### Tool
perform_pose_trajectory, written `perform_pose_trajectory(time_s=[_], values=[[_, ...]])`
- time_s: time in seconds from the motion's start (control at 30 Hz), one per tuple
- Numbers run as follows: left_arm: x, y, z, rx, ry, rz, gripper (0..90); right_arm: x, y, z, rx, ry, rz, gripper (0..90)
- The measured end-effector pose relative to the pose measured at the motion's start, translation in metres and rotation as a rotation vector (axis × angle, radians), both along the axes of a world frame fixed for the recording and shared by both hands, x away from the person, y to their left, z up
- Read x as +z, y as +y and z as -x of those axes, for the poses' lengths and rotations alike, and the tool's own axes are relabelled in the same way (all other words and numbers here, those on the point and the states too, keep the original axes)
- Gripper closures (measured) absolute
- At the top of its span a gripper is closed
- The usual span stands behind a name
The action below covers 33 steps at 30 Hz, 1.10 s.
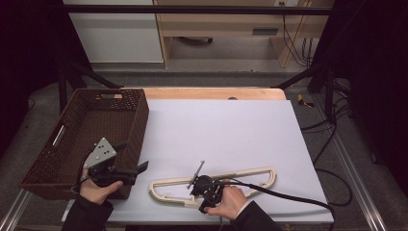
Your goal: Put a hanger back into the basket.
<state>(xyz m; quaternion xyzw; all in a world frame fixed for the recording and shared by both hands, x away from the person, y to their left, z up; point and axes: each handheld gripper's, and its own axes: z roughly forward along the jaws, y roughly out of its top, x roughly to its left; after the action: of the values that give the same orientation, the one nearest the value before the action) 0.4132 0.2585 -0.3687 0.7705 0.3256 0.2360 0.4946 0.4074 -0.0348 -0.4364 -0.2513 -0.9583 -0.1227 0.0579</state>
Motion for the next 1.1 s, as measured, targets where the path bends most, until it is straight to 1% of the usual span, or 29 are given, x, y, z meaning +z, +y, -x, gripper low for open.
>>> perform_pose_trajectory(time_s=[0.2, 0.27, 0.3, 0.33, 0.43, 0.5, 0.53, 0.6, 0.63, 0.7, 0.77, 0.83, 0.97, 1.03, 1.1], values=[[-0.0001, -0.0001, 0.0, -0.001, 0.0, -0.001, 2.5, -0.0005, 0.0002, -0.0002, -0.003, 0.009, 0.007, 74.3], [0.0, -0.0003, 0.0002, -0.004, 0.0, -0.002, 2.5, 0.0009, -0.001, -0.0009, 0.0, 0.006, -0.002, 74.4], [0.0, -0.0004, 0.0003, -0.004, 0.0, -0.002, 2.5, 0.0023, -0.001, -0.0007, -0.007, 0.009, -0.004, 74.4], [0.0001, -0.0006, 0.0004, -0.004, 0.0, -0.002, 2.5, 0.0027, -0.0017, -0.0009, -0.003, 0.003, -0.015, 74.5], [-0.0001, -0.0007, 0.0003, -0.004, 0.001, -0.002, 2.5, 0.0045, -0.002, -0.0012, -0.005, 0.015, 0.005, 74.5], [-0.0002, -0.0007, 0.0003, -0.004, 0.001, -0.002, 2.5, 0.0031, -0.0023, -0.0013, -0.001, 0.008, 0.005, 74.4], [-0.0002, -0.0008, 0.0003, -0.004, 0.002, -0.003, 2.5, 0.0028, -0.0017, -0.0008, -0.002, 0.008, 0.015, 74.4], [-0.0003, -0.0011, 0.0004, -0.006, 0.002, -0.003, 2.5, -0.0006, -0.0009, -0.0001, 0.01, -0.002, 0.016, 74.4], [-0.0003, -0.0013, 0.0004, -0.007, 0.001, -0.004, 2.5, -0.0017, -0.0001, 0.0002, 0.007, -0.001, 0.026, 74.4], [-0.0005, -0.0015, 0.0003, -0.008, 0.002, -0.005, 2.5, -0.0035, 0.0003, 0.0004, 0.013, -0.002, 0.027, 74.1], [-0.0006, -0.0015, 0.0001, -0.008, 0.001, -0.006, 2.5, -0.0028, 0.0003, 0.0009, 0.015, -0.007, 0.027, 73.9], [-0.0009, -0.0016, 0.0, -0.007, 0.004, -0.005, 2.5, 0.0011, -0.0013, 0.0011, 0.013, -0.011, 0.014, 74.0], [-0.0008, -0.002, 0.0002, -0.009, 0.003, -0.005, 2.5, 0.0026, -0.0017, 0.0005, 0.01, -0.012, 0.035, 74.8], [-0.0011, -0.0022, 0.0, -0.009, 0.004, -0.005, 2.5, 0.0022, -0.0022, -0.0001, 0.021, -0.011, 0.037, 74.9], [-0.0012, -0.0023, 0.0, -0.009, 0.004, -0.006, 2.5, 0.0033, -0.0021, -0.0002, 0.013, -0.006, 0.047, 75.1]])
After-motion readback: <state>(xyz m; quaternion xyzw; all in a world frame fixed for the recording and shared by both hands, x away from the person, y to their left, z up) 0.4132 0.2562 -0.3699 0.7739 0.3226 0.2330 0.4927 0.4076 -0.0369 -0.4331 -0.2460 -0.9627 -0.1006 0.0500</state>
